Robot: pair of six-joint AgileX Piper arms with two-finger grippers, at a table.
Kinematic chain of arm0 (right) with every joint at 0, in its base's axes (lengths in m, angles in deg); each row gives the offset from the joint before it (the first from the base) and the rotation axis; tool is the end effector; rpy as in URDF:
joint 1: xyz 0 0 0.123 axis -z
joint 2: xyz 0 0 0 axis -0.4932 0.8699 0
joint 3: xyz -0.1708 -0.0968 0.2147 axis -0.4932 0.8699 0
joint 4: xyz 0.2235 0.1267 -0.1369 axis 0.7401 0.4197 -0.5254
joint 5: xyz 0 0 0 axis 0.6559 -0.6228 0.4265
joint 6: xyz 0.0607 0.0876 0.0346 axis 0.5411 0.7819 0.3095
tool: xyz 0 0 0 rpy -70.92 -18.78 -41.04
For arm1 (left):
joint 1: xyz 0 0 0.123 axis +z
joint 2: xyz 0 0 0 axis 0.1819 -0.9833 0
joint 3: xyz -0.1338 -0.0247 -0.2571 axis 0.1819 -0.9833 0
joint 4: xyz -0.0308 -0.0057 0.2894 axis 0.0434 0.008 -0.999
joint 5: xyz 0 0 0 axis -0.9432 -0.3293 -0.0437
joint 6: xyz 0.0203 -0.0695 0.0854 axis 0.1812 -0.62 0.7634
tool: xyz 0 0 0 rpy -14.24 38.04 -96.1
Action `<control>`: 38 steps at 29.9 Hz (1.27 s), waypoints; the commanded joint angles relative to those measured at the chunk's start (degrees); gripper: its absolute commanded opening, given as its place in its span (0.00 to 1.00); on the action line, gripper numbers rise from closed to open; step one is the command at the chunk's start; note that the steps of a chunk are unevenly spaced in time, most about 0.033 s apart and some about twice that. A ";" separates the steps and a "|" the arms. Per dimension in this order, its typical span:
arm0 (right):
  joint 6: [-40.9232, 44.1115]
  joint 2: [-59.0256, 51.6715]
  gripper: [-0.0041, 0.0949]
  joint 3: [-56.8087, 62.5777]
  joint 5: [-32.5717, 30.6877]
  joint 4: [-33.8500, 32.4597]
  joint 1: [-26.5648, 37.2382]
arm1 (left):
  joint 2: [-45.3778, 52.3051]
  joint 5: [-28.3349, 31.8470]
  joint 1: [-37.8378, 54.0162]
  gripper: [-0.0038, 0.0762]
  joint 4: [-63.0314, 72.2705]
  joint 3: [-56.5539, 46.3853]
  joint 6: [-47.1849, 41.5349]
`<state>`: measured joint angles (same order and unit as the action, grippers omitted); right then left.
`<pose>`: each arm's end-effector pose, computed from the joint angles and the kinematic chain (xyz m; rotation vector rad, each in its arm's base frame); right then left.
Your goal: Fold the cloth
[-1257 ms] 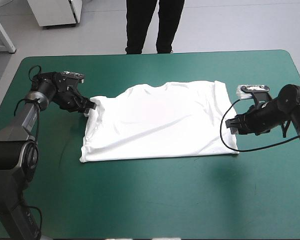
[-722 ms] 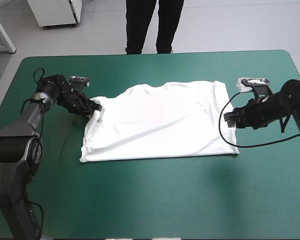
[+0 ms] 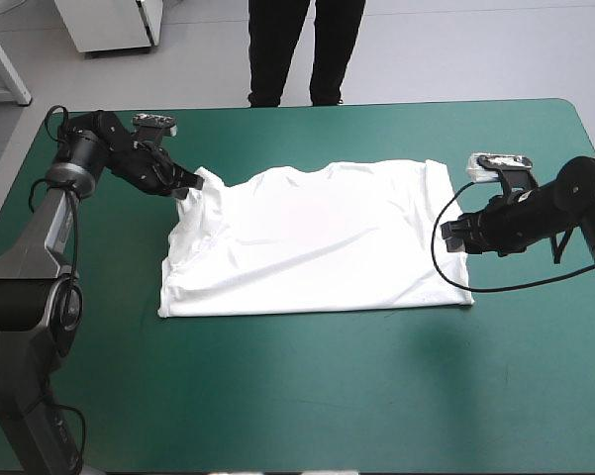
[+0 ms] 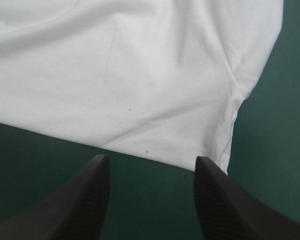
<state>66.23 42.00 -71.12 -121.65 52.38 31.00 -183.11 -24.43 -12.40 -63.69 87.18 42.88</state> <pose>0.3306 0.0305 0.3226 -0.2390 2.6746 0.4365 0.4810 -0.0467 0.2742 0.4476 2.6671 -0.3178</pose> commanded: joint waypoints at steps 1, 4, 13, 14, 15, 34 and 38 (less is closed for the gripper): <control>-0.62 -2.04 0.54 -1.88 0.85 1.96 0.35 | 3.63 -0.24 -3.07 0.02 1.45 1.55 -0.71; -0.62 -2.04 0.54 -1.88 0.50 2.22 0.35 | 3.30 0.34 -5.62 0.02 1.20 1.18 -1.16; -1.37 -2.04 0.54 -1.88 0.29 3.59 -0.27 | -1.82 0.03 -8.27 0.02 -0.28 1.15 -2.14; -1.37 -2.04 0.54 -1.88 0.29 3.59 -0.42 | -2.11 0.17 -8.27 0.02 -0.28 1.05 -2.14; -1.37 -2.04 0.54 -1.88 0.29 3.59 -0.67 | -2.45 0.42 -8.27 0.02 -0.28 1.05 -2.14; -1.85 -2.04 0.54 -3.46 0.83 2.15 -1.33 | 3.53 -4.37 -8.16 0.45 0.01 1.18 -1.54; -1.44 -2.04 0.54 -5.66 1.27 -1.67 -1.33 | 7.03 -5.88 -8.16 0.48 0.01 1.18 -1.54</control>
<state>65.04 42.00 -73.67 -121.98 51.85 29.71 -182.01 -29.59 -20.43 -65.21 86.91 41.46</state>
